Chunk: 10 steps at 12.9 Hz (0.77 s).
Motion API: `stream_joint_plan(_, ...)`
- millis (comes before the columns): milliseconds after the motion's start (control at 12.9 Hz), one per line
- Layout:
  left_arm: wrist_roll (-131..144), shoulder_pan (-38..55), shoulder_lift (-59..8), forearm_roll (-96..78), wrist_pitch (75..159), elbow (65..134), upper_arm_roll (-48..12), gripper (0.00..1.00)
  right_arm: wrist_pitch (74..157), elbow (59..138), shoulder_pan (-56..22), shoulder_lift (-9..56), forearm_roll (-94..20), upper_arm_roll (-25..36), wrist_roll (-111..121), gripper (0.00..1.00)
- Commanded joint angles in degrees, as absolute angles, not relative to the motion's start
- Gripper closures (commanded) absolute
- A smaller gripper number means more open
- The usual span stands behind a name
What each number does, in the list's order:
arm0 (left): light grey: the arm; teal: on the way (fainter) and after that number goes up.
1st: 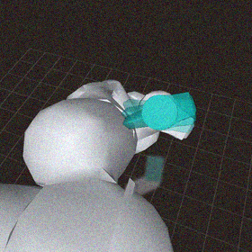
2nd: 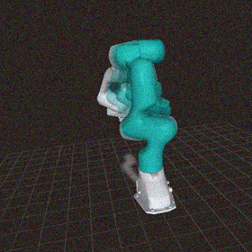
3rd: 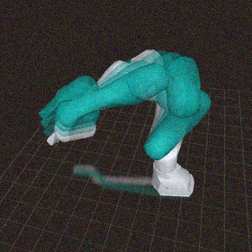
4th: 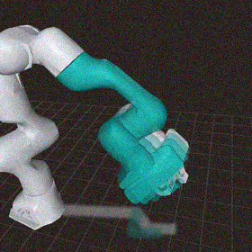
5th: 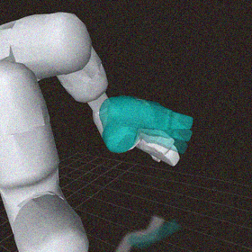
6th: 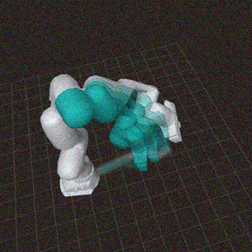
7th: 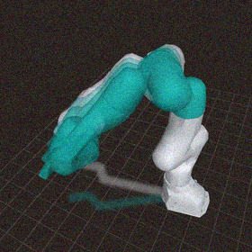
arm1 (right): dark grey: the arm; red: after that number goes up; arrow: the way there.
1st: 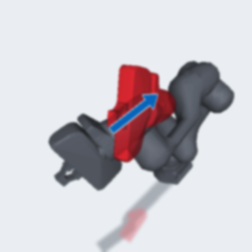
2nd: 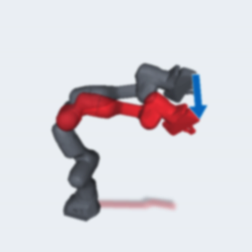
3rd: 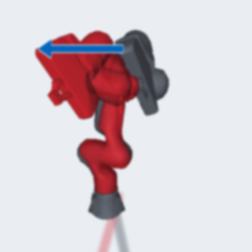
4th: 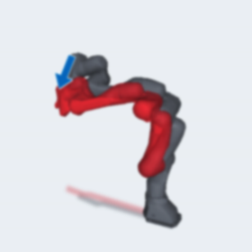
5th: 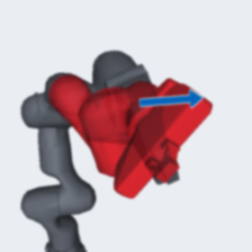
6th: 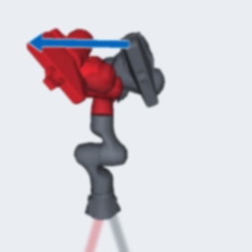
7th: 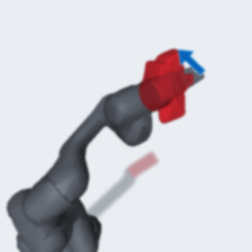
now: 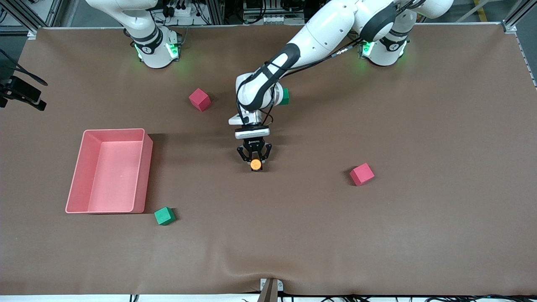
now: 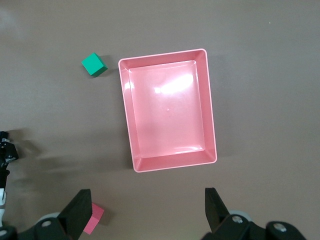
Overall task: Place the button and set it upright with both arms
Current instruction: 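Stand the button upright on the table with the left gripper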
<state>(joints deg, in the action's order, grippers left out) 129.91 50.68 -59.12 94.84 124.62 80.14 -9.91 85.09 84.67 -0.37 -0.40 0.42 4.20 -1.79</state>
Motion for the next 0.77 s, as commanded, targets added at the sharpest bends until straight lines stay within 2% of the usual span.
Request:
stream_joint_plan(0, 132.45, 51.06, -62.83, 100.80, 122.44, 78.05, -9.76, 1.00, 84.11, 83.06, -0.18, 0.44, 0.18, 3.96, -0.97, 0.00)
stream_joint_plan(77, 132.54, 51.15, -63.02, 101.85, 121.82, 78.05, -9.76, 1.00, 84.11, 83.06, -0.18, 0.44, 0.18, 3.96, -1.05, 0.00)
stream_joint_plan(232, 133.76, 51.76, -63.28, 102.66, 121.29, 78.05, -9.67, 0.82, 84.11, 83.06, -0.18, 0.44, 0.18, 3.96, -1.05, 0.00)
stream_joint_plan(309, 134.12, 51.94, -63.28, 102.92, 121.20, 78.05, -9.32, 0.46, 84.02, 83.06, -0.18, 0.44, 0.18, 3.96, -1.05, 0.00)
stream_joint_plan(386, 134.03, 51.94, -63.37, 103.35, 121.20, 78.05, -9.06, 0.00, 84.11, 83.06, -0.18, 0.44, 0.18, 3.96, -1.05, 0.00)
stream_joint_plan(695, 133.95, 52.03, -62.06, 99.43, 121.20, 77.87, -9.84, 0.00, 84.02, 83.06, -0.18, 0.44, 0.18, 3.96, -1.14, 0.00)
